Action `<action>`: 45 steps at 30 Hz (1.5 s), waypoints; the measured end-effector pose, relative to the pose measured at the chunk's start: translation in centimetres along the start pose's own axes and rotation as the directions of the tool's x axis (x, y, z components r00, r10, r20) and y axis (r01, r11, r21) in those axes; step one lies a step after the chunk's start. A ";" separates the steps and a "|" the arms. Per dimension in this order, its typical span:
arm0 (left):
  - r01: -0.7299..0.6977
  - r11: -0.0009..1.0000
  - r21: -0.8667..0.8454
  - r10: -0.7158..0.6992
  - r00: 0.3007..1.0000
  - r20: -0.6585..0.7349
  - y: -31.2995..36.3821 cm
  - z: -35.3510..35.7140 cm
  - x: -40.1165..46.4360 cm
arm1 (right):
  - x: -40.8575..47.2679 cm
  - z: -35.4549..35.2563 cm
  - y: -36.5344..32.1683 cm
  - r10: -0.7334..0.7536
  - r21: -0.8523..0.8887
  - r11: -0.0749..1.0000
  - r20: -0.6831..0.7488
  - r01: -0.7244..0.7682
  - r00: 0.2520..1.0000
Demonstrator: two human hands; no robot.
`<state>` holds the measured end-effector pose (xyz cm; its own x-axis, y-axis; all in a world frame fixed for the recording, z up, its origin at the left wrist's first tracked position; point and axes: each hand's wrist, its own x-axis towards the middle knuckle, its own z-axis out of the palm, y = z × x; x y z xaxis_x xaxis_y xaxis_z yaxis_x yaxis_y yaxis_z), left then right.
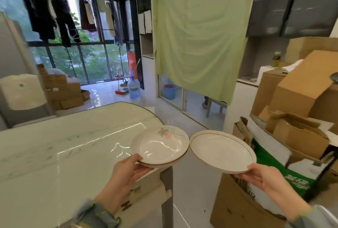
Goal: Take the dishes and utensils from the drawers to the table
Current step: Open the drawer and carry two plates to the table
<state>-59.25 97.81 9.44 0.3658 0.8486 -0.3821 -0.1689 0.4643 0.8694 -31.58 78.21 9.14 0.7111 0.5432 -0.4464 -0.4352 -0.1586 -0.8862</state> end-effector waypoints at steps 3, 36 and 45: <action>-0.048 0.999 0.004 0.048 0.993 -0.104 1.1 -2.4 3.2 | 4.9 4.9 -0.5 0.048 -0.057 0.998 0.120 -0.042 0.992; 0.084 0.977 -0.193 -0.158 0.901 -0.405 4.7 -20.2 36.6 | 20.2 38.9 9.7 0.281 -0.023 0.959 0.006 -0.281 0.960; 0.127 0.975 -0.181 -0.184 0.922 -0.342 4.1 -20.9 42.1 | 21.7 41.8 11.4 0.292 0.053 0.956 -0.078 -0.288 0.953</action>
<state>-63.62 140.74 -9.60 0.0553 0.7835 -0.6189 -0.2840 0.6066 0.7425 -44.22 122.67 -5.46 0.5941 0.4074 -0.6936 -0.6503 -0.2643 -0.7122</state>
